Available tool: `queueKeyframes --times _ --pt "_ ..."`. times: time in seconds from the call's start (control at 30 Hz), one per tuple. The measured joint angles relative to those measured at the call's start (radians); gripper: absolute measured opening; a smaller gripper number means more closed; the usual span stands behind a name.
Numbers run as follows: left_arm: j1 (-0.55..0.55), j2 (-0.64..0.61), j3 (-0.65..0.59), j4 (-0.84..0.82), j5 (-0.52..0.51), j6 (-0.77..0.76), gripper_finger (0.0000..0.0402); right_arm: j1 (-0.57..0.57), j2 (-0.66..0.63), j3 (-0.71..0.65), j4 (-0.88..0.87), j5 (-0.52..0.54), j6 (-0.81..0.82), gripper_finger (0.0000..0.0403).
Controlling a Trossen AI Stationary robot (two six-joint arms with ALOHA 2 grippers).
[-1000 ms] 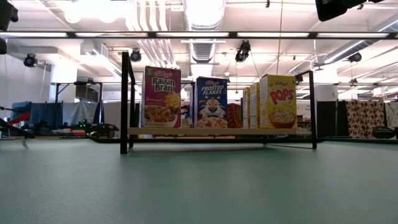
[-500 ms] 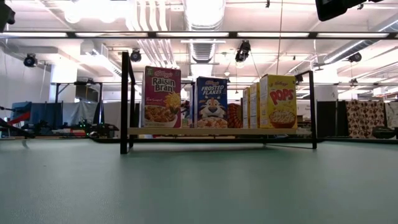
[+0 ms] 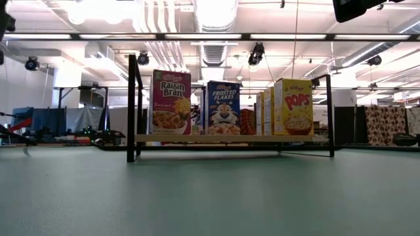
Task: Stack cereal on shelf
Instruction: Put the blue cereal box on the shelf aligned with the other blue cereal boxes
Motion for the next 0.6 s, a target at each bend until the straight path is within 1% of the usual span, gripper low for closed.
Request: queueKeyframes --times 0.17,0.27,0.43,0.6 --pt "0.000 -0.003 -0.041 0.039 0.000 0.022 0.0354 0.000 0.000 0.000 0.000 0.000 0.010 0.0013" --pt "0.000 -0.002 -0.045 0.050 -0.001 0.027 0.0354 0.000 0.000 0.000 0.000 0.000 0.010 0.0013" --pt "0.002 0.000 -0.051 0.050 -0.033 0.024 0.0354 0.000 0.000 0.000 0.000 0.000 0.008 0.0013" --pt "0.001 0.000 -0.051 0.084 -0.027 0.025 0.0354 0.000 0.000 0.000 0.000 0.000 0.008 0.0013"
